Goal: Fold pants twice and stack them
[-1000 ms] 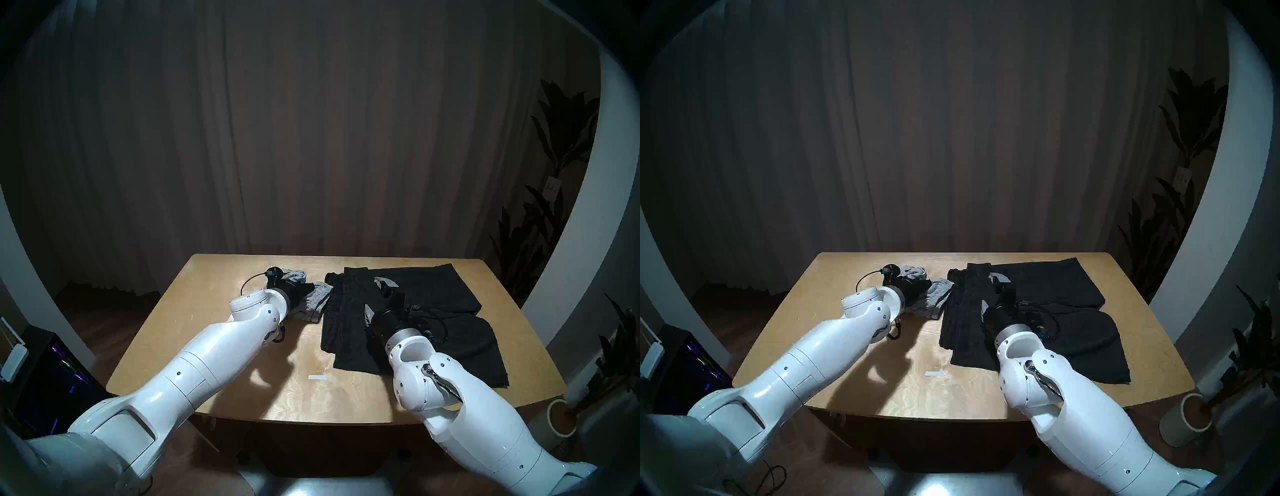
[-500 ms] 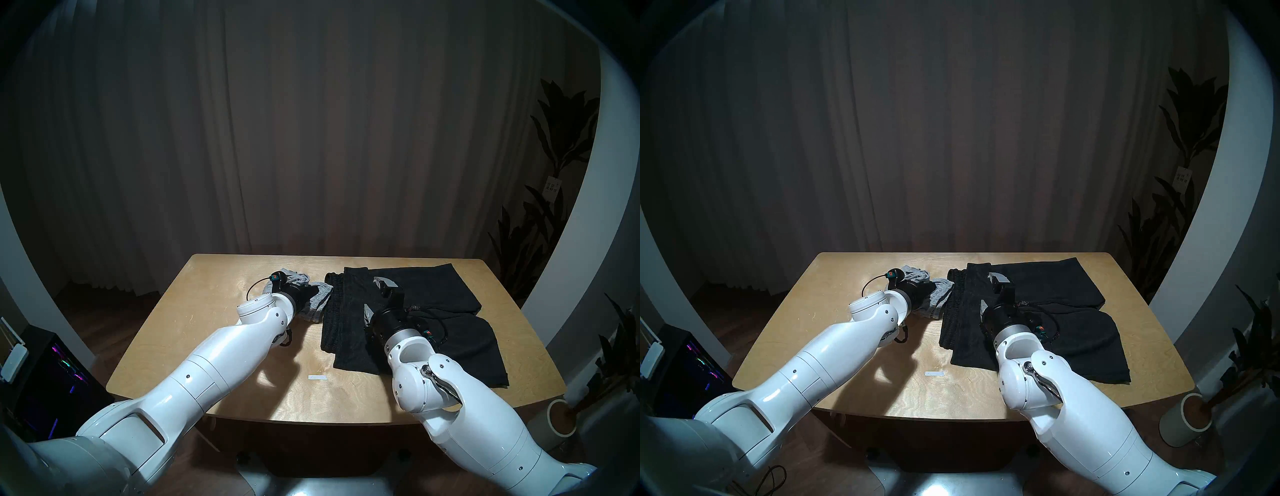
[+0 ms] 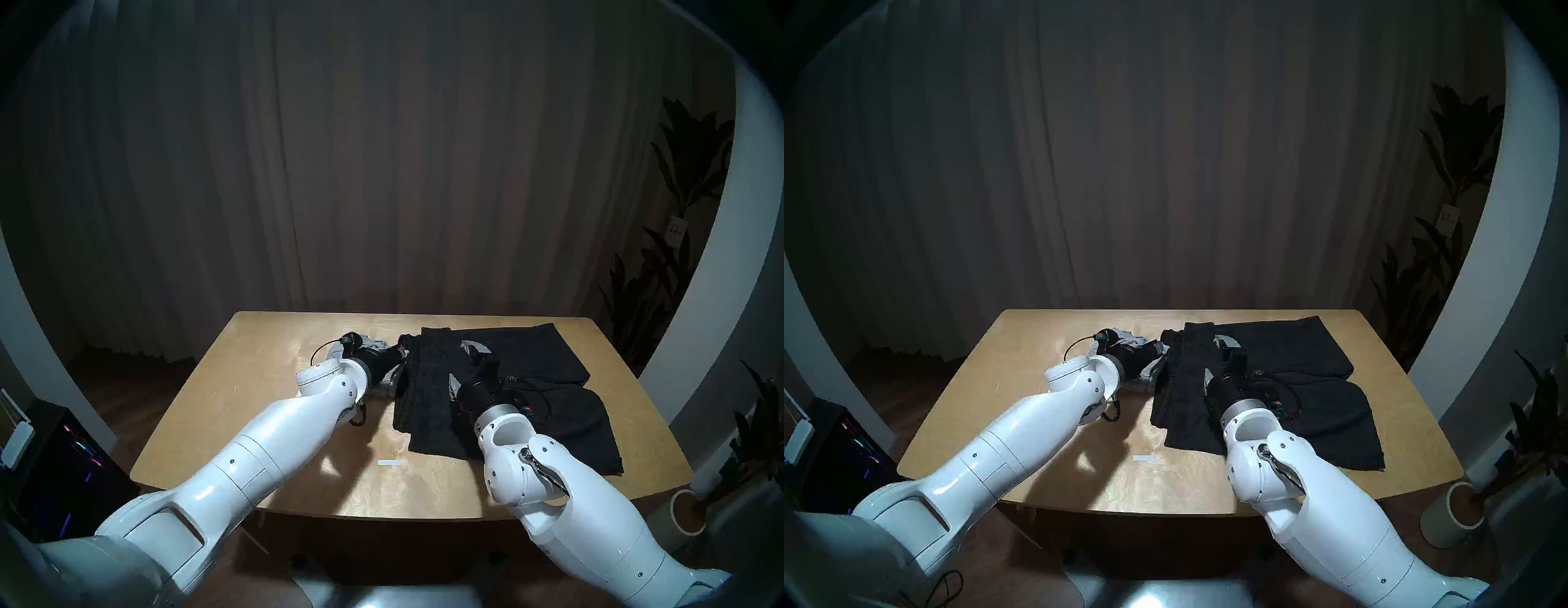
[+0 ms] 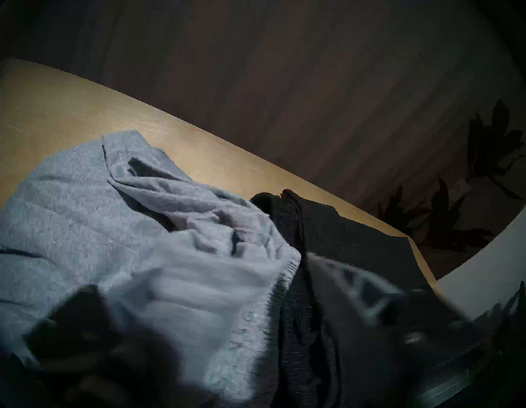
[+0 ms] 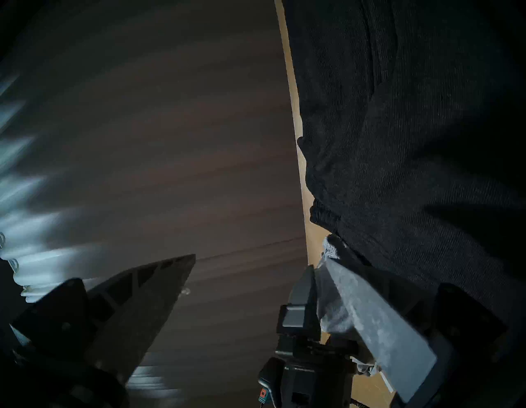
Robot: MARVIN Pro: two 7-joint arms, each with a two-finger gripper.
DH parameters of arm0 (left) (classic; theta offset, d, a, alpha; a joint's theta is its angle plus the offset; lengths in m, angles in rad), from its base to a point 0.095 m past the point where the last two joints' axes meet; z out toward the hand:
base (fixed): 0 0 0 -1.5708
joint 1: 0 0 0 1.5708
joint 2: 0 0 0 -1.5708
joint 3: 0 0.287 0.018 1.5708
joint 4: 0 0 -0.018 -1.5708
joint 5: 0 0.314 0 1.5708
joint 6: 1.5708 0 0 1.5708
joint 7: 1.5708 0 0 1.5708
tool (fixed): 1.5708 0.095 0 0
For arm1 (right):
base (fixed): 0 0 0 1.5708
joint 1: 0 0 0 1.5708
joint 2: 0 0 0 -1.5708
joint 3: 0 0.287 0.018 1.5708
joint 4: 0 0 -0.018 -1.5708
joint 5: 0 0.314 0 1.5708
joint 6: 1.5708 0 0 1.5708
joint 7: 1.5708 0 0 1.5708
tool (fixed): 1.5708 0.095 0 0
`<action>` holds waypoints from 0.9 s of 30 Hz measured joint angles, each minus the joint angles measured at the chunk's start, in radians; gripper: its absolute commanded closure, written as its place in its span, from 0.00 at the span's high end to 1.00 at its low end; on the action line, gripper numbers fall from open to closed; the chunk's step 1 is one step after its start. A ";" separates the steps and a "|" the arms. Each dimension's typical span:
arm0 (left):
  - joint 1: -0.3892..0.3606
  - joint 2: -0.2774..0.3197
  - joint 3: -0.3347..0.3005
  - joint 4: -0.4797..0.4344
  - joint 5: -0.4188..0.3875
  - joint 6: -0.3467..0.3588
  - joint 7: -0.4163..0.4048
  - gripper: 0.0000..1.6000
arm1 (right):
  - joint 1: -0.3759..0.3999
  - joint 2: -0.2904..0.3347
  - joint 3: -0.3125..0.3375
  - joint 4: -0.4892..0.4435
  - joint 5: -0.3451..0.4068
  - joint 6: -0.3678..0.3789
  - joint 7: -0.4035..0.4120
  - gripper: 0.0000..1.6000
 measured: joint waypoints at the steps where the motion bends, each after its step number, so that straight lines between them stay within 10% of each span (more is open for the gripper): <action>1: 0.000 0.000 0.000 0.000 -0.001 0.003 0.000 1.00 | -0.001 0.002 0.001 0.000 0.003 0.001 0.000 1.00; 27: 0.019 0.036 -0.016 -0.052 -0.077 0.068 -0.160 1.00 | -0.004 0.021 0.018 0.009 0.011 0.000 0.000 1.00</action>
